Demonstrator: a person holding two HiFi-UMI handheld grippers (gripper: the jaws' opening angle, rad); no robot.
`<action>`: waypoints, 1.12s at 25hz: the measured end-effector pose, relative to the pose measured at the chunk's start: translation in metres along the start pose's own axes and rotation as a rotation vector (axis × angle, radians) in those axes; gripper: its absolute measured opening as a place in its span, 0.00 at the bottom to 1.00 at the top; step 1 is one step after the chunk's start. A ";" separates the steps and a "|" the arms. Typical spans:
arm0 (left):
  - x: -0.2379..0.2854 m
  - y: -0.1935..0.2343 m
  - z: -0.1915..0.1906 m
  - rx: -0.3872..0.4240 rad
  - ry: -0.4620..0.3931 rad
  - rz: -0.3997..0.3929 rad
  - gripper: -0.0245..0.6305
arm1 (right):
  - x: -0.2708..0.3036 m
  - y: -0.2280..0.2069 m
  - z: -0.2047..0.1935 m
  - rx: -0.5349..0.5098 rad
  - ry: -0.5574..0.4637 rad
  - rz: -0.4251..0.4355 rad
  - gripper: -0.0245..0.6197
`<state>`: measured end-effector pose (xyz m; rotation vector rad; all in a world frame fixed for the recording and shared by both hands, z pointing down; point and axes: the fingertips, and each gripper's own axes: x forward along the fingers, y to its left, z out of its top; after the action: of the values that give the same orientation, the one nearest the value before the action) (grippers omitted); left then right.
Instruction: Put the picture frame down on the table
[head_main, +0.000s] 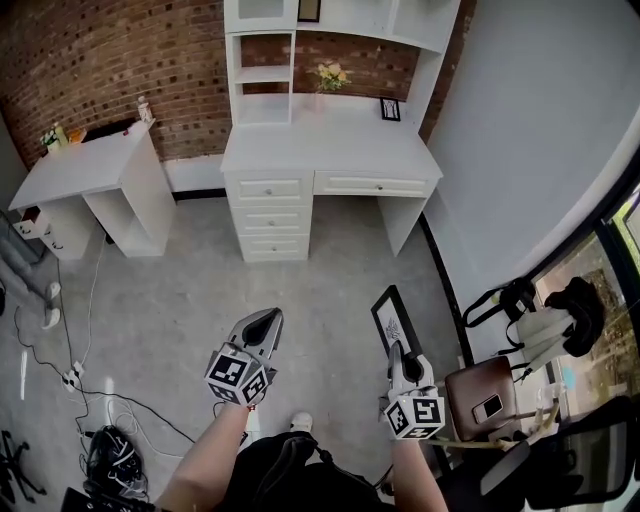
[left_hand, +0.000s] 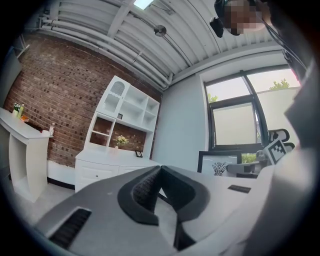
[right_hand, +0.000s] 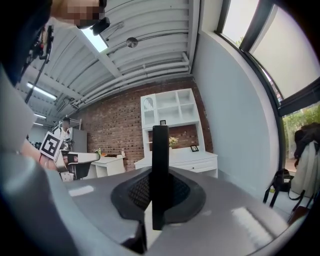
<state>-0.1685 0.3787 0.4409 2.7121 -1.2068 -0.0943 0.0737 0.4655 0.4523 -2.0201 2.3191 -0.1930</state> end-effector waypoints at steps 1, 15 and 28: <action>0.006 0.005 0.001 0.002 -0.001 0.000 0.04 | 0.009 -0.001 0.000 0.004 -0.001 0.000 0.06; 0.057 0.058 0.008 0.007 -0.011 0.034 0.05 | 0.091 -0.014 -0.005 0.039 0.003 0.026 0.06; 0.134 0.091 0.014 0.016 -0.010 0.047 0.05 | 0.171 -0.050 -0.005 0.044 0.017 0.051 0.06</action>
<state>-0.1472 0.2178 0.4450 2.6984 -1.2782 -0.0930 0.0980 0.2900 0.4704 -1.9447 2.3520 -0.2564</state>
